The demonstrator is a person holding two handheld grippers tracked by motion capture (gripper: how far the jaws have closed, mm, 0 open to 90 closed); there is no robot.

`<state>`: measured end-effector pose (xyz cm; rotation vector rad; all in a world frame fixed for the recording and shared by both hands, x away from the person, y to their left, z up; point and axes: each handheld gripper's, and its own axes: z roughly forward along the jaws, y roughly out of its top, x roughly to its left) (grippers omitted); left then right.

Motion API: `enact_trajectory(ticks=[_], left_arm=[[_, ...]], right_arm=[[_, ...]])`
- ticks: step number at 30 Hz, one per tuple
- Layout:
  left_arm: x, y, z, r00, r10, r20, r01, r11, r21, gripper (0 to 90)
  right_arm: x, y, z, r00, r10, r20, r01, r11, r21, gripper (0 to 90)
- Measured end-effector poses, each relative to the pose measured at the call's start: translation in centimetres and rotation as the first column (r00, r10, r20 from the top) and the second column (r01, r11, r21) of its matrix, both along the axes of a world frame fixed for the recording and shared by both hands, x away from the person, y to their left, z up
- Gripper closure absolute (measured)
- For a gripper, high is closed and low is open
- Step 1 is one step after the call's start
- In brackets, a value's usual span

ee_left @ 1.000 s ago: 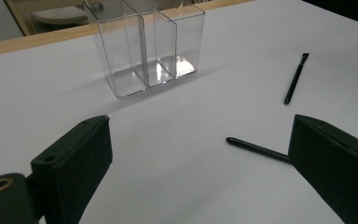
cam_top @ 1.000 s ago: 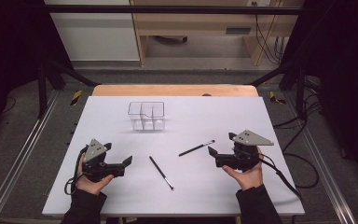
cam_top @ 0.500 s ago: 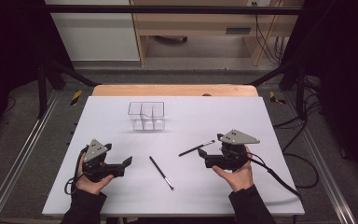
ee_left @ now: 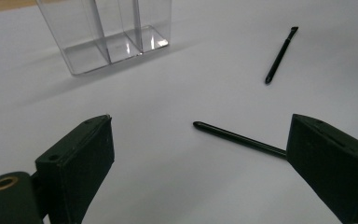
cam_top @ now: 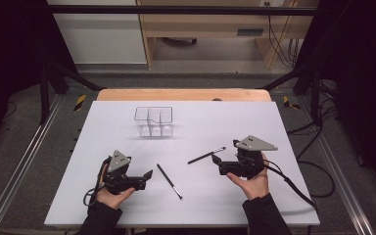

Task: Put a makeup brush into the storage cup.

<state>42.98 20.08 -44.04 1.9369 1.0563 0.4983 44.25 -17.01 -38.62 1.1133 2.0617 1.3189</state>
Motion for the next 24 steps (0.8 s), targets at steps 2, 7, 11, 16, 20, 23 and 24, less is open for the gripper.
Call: enact_trajectory(ticks=[2, 7, 11, 16, 20, 23, 24], left_arm=[[0.0, -0.7, -0.3, 0.9999, 0.005, -0.014, -0.005, 1.0000, 0.005, 7.0], [0.1, -2.2, -1.0, 0.9995, 0.011, -0.031, -0.010, 0.9998, 0.019, 7.0], [0.2, -3.1, -1.5, 0.9985, 0.020, -0.052, -0.019, 0.9998, 0.010, 7.4], [0.4, -4.5, -2.3, 0.9957, 0.035, -0.086, -0.034, 0.9994, 0.012, 8.8], [0.6, -5.4, -3.0, 0.9932, 0.054, -0.104, -0.051, 0.9984, 0.026, 10.1], [0.8, -5.9, -3.4, 0.9916, 0.060, -0.115, -0.057, 0.9981, 0.023, 12.0], [0.7, -6.2, -3.5, 0.9918, 0.059, -0.114, -0.056, 0.9981, 0.023, 12.5]], right_arm=[[0.0, -0.2, 0.0, 1.0000, -0.004, 0.005, 0.004, 1.0000, 0.006, 10.6], [0.0, -1.1, -0.1, 0.9997, -0.025, 0.005, 0.025, 0.9995, 0.019, 10.5], [-0.1, -1.4, -0.2, 0.9993, -0.035, 0.008, 0.035, 0.9993, 0.011, 10.1], [-0.1, -1.5, -0.3, 0.9993, -0.034, 0.012, 0.034, 0.9993, 0.015, 9.6], [-0.1, -1.6, -0.5, 0.9993, -0.036, 0.013, 0.036, 0.9992, 0.016, 9.3], [-0.1, -1.6, -0.5, 0.9993, -0.036, 0.011, 0.036, 0.9992, 0.014, 9.2], [-0.1, -1.6, -0.6, 0.9993, -0.036, 0.012, 0.036, 0.9993, 0.013, 9.2]])
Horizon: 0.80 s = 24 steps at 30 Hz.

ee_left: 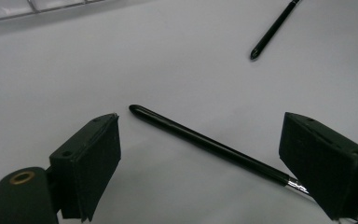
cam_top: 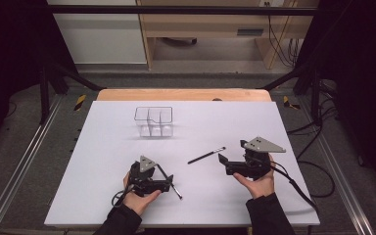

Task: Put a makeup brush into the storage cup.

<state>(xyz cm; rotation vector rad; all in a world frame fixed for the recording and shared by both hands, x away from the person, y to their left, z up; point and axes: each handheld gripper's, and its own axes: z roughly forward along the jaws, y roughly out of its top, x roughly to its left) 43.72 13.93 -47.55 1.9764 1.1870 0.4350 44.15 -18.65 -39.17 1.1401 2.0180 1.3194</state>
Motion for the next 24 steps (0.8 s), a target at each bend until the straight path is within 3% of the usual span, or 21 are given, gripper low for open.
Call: enact_trajectory(ticks=[12, 24], left_arm=[[-0.1, -1.2, -0.7, 0.9990, 0.033, -0.029, -0.032, 0.9982, 0.051, 22.8], [-0.3, -1.0, -0.3, 0.9979, 0.060, -0.026, -0.057, 0.9919, 0.114, 45.9]], right_arm=[[0.0, 0.0, 0.0, 1.0000, -0.001, -0.001, 0.001, 1.0000, -0.005, 9.1], [0.1, 0.1, -0.1, 1.0000, -0.003, -0.007, 0.002, 0.9999, -0.013, 8.8]])
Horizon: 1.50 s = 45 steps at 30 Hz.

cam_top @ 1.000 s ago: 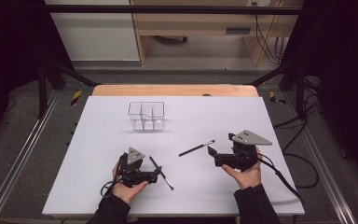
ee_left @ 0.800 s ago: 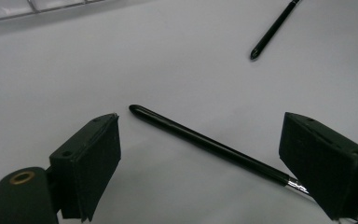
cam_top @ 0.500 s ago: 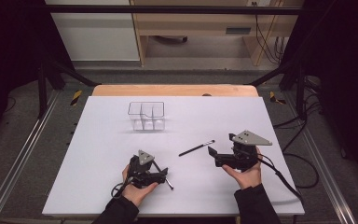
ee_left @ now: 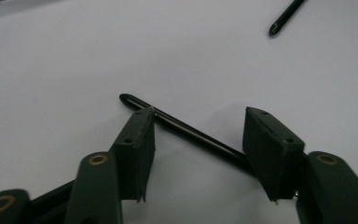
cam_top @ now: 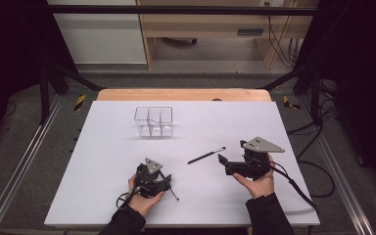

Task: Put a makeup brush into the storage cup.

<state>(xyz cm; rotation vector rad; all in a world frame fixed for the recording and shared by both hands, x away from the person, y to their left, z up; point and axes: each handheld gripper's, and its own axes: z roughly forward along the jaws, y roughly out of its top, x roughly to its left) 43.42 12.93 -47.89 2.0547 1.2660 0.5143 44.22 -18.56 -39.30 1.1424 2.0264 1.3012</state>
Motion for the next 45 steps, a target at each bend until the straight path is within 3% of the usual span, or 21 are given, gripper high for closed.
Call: enact_trajectory(ticks=[8, 23, 25, 27, 30, 33, 38, 45], left_arm=[[0.0, 0.4, 0.3, 0.9994, -0.024, -0.025, 0.024, 0.9996, -0.014, 58.6], [0.2, 0.5, 0.5, 0.9978, -0.060, -0.028, 0.059, 0.9975, -0.038, 69.1], [0.2, 0.4, 0.5, 0.9970, -0.067, -0.038, 0.065, 0.9963, -0.057, 68.6], [0.0, 0.2, 0.3, 0.9964, -0.069, -0.050, 0.065, 0.9953, -0.071, 58.8], [-0.4, -0.2, 0.4, 0.9956, -0.075, -0.056, 0.071, 0.9955, -0.063, 52.1], [-0.8, -0.7, 0.4, 0.9957, -0.075, -0.055, 0.073, 0.9962, -0.047, 51.0], [-1.0, -0.9, 0.4, 0.9970, -0.066, -0.040, 0.066, 0.9978, -0.007, 59.4], [-0.9, -0.6, 0.8, 0.9929, -0.106, -0.053, 0.105, 0.9942, -0.022, 70.7]], right_arm=[[0.0, 0.1, -0.1, 1.0000, 0.001, -0.006, -0.001, 1.0000, 0.000, 8.6], [0.1, 0.1, -0.1, 0.9999, 0.006, -0.013, -0.006, 1.0000, 0.001, 8.4], [0.1, 0.1, -0.1, 0.9999, 0.006, -0.013, -0.006, 1.0000, 0.000, 8.4], [0.1, 0.1, -0.1, 0.9999, 0.006, -0.014, -0.006, 1.0000, 0.001, 8.3], [0.0, 0.0, 0.0, 0.9999, 0.006, -0.011, -0.006, 1.0000, 0.003, 8.3], [0.0, 0.0, 0.1, 0.9999, 0.006, -0.010, -0.006, 1.0000, 0.006, 8.3], [0.0, 0.0, 0.0, 0.9999, 0.006, -0.010, -0.006, 1.0000, 0.003, 8.3], [0.1, 0.1, -0.1, 0.9998, 0.009, -0.016, -0.009, 1.0000, 0.002, 8.2]])
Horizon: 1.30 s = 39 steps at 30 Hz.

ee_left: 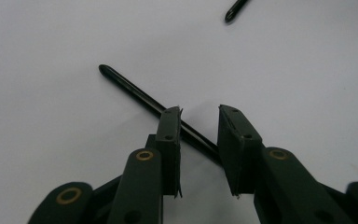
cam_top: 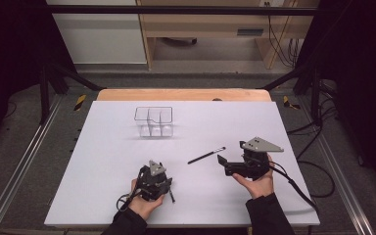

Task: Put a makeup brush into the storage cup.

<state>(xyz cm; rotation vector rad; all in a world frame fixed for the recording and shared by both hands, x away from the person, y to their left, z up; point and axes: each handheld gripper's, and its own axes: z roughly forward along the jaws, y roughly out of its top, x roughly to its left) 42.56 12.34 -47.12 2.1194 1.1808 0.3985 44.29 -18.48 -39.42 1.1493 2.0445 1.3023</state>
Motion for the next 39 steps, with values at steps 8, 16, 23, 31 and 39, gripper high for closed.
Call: enact_trajectory(ticks=[8, 16, 23, 31, 39], left_arm=[[0.0, 0.3, 0.1, 0.9999, -0.017, -0.003, 0.017, 0.9997, -0.016, 76.0], [0.1, 0.5, -0.3, 0.9998, 0.007, -0.019, -0.008, 0.9994, -0.033, 66.2], [0.0, -0.1, -0.4, 0.9991, 0.043, 0.004, -0.043, 0.9989, -0.018, 61.1], [0.2, -0.7, -0.4, 0.9997, -0.022, 0.014, 0.022, 0.9997, -0.005, 72.6], [0.1, -0.6, -0.2, 0.9942, -0.108, -0.007, 0.108, 0.9941, 0.014, 82.4]], right_arm=[[0.0, -0.1, 0.0, 1.0000, -0.002, -0.001, 0.002, 1.0000, 0.005, 8.2], [0.0, -0.1, 0.0, 1.0000, -0.002, -0.003, 0.002, 1.0000, 0.004, 8.0], [-0.1, -0.2, 0.2, 1.0000, -0.002, 0.003, 0.002, 0.9999, 0.012, 8.0], [0.0, -0.1, 0.1, 1.0000, -0.001, -0.001, 0.001, 0.9999, 0.017, 8.0], [-0.1, -0.2, 0.2, 1.0000, 0.001, 0.002, -0.001, 0.9998, 0.018, 7.9]])
